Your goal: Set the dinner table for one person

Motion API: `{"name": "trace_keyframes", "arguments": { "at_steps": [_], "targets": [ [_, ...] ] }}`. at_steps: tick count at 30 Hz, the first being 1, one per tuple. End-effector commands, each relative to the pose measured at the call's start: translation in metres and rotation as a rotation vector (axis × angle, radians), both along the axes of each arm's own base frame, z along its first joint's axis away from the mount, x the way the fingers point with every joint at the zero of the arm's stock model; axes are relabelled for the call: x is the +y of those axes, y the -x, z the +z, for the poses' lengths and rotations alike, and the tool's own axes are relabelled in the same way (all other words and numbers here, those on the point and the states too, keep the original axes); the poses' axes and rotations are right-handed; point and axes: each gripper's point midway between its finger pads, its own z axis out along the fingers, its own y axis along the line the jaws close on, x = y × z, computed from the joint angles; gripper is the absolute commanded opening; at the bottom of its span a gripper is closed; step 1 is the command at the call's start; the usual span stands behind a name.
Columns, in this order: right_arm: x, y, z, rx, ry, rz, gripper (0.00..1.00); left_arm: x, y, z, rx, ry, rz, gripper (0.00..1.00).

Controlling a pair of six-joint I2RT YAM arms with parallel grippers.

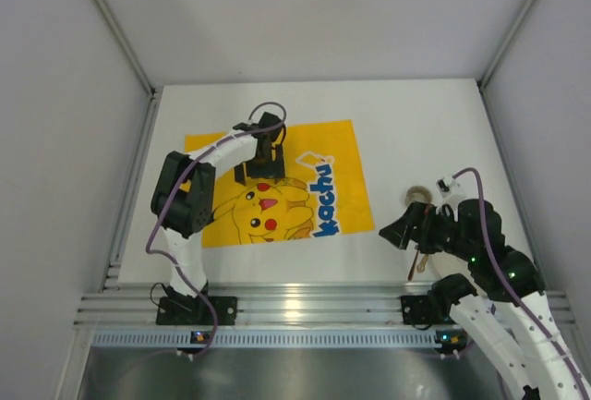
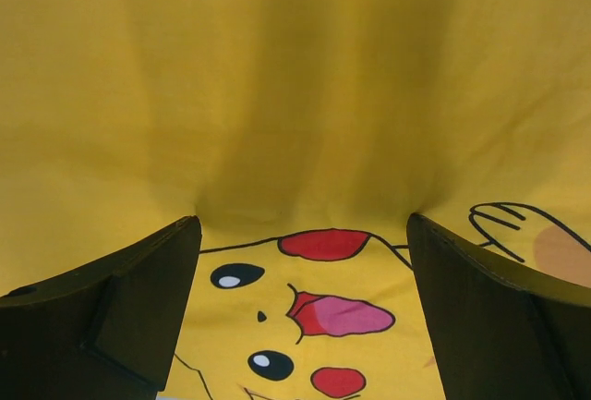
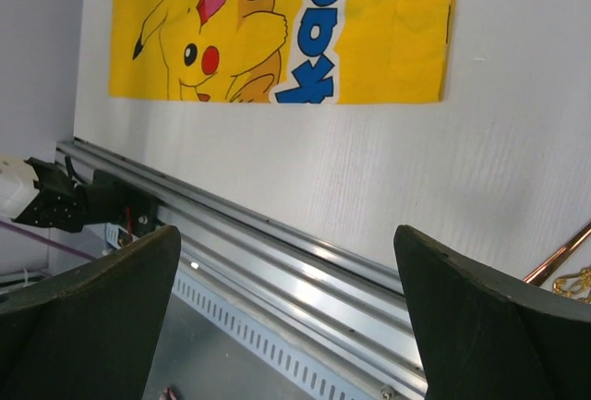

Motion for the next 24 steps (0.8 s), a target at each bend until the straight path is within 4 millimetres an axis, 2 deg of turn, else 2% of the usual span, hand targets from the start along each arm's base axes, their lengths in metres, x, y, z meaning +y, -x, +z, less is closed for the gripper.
{"name": "trace_keyframes", "arguments": {
  "at_steps": [1,2,8,14,18,21,24],
  "targets": [
    [0.013,-0.009,0.018,-0.075,-0.051,0.047,1.0,-0.01,-0.009,-0.006,-0.016,0.014,-0.028,0.98],
    [0.014,-0.011,0.017,-0.071,-0.052,0.045,1.0,-0.011,-0.009,-0.015,0.004,0.01,-0.029,0.98],
    [0.013,-0.016,0.014,-0.059,-0.038,0.03,1.0,-0.029,-0.02,-0.03,0.033,0.057,-0.035,0.98],
    [0.007,-0.024,0.012,-0.065,-0.002,-0.011,1.0,-0.054,-0.04,-0.03,0.012,0.1,-0.095,0.98],
    [-0.022,-0.041,0.007,-0.097,0.089,-0.184,1.0,-0.074,-0.045,-0.035,0.015,0.107,-0.195,0.98],
    [-0.035,-0.051,0.012,-0.123,0.141,-0.247,1.0,-0.086,-0.046,-0.038,0.004,0.065,-0.284,0.98],
    [-0.04,-0.062,0.015,-0.13,0.198,-0.267,1.0,-0.089,-0.048,-0.043,0.012,0.033,-0.313,0.98]
  ]
}}
